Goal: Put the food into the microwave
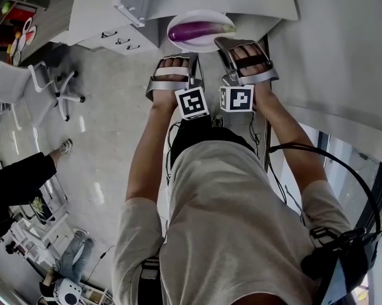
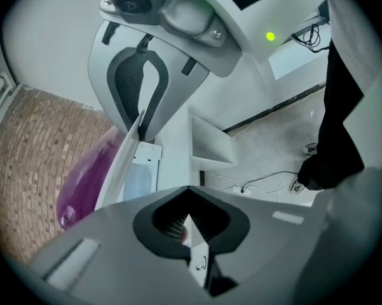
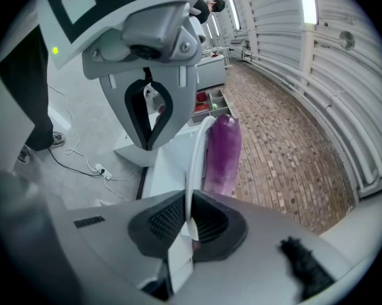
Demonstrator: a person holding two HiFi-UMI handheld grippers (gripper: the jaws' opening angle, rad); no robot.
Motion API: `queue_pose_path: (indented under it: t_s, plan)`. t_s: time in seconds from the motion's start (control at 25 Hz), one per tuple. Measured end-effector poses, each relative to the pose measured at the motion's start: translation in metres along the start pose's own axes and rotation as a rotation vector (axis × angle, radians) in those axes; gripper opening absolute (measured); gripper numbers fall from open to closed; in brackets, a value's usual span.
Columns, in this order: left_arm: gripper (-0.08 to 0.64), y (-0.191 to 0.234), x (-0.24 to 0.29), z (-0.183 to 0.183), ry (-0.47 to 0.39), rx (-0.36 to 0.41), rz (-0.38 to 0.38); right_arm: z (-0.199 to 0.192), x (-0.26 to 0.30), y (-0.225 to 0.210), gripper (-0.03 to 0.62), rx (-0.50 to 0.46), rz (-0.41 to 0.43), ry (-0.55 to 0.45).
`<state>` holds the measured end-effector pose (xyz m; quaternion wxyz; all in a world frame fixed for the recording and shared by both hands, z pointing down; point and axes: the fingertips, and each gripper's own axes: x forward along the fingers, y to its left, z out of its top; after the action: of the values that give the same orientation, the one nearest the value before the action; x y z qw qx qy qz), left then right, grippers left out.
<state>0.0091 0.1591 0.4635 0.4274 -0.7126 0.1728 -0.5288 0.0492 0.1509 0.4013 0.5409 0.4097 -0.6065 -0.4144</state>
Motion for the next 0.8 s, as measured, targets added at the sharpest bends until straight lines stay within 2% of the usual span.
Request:
queue_pose_path:
  t_s: [0.12,0.52,0.68,0.8]
  plan:
    - [0.008,0.004,0.018,-0.005,-0.017,-0.016,-0.039,-0.006,0.020,-0.003,0.028,-0.001,0.013,0.018]
    - [0.008,0.043,0.074,-0.042,-0.057,-0.012,-0.026,-0.008,0.091,-0.017,0.028,-0.007,0.049,0.074]
    - [0.008,0.069,0.096,-0.057,-0.053,0.047,0.058,-0.010,0.117,-0.017,0.028,0.008,0.051,0.096]
    - [0.008,0.074,0.109,-0.066,-0.065,0.062,0.060,-0.010,0.135,-0.017,0.028,0.008,0.052,0.110]
